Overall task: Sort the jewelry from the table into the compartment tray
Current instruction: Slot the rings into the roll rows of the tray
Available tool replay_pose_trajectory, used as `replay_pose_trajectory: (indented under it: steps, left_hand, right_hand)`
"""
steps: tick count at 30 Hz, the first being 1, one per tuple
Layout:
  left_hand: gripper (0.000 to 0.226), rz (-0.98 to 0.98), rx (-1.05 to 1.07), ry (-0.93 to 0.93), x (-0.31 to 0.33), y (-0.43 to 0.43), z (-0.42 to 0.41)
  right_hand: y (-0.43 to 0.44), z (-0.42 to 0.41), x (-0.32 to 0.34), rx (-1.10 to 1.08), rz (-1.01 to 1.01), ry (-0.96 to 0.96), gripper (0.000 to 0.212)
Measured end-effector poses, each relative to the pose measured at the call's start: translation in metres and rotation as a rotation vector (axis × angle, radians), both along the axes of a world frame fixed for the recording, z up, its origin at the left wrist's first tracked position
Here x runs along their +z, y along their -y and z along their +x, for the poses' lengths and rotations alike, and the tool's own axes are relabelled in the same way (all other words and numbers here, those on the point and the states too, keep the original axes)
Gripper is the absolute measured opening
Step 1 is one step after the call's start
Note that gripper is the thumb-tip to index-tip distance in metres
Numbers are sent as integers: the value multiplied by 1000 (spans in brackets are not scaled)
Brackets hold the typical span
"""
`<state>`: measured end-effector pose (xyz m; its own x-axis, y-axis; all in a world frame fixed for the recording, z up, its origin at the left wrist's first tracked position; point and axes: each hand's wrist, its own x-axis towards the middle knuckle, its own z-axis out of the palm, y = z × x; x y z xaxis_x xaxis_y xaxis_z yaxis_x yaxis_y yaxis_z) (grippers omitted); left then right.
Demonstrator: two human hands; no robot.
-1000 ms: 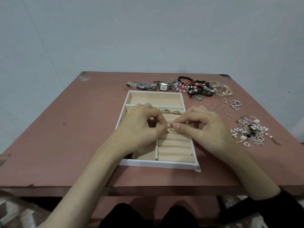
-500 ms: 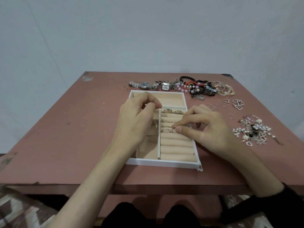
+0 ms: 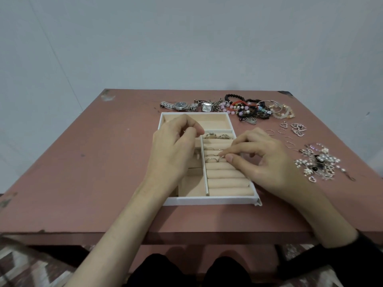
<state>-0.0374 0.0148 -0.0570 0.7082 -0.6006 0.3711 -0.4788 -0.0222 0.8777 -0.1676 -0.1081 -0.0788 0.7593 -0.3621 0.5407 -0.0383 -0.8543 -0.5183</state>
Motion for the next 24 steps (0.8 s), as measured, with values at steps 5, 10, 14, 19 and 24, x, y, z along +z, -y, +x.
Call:
replay_pose_trajectory:
  steps: [5,10,14,19,24]
  left_hand:
    - [23,5,23,-70,-3,1,9]
    - [22,15,16,-63,-3,1,9]
    - [22,14,18,-74,-4,2,10]
    - [22,12,12,-62,-3,0,9]
    - [27,12,9,-53,-3,0,8]
  right_hand:
    - [-2,-3,1,26,-23,36,12]
    - [-1,-4,-2,20,-166,87,18]
    - [0,-3,-3,6,-230,115,19]
    - [-2,-4,-1,4,-202,117,9]
    - [1,0,-4,-11,-202,94,11]
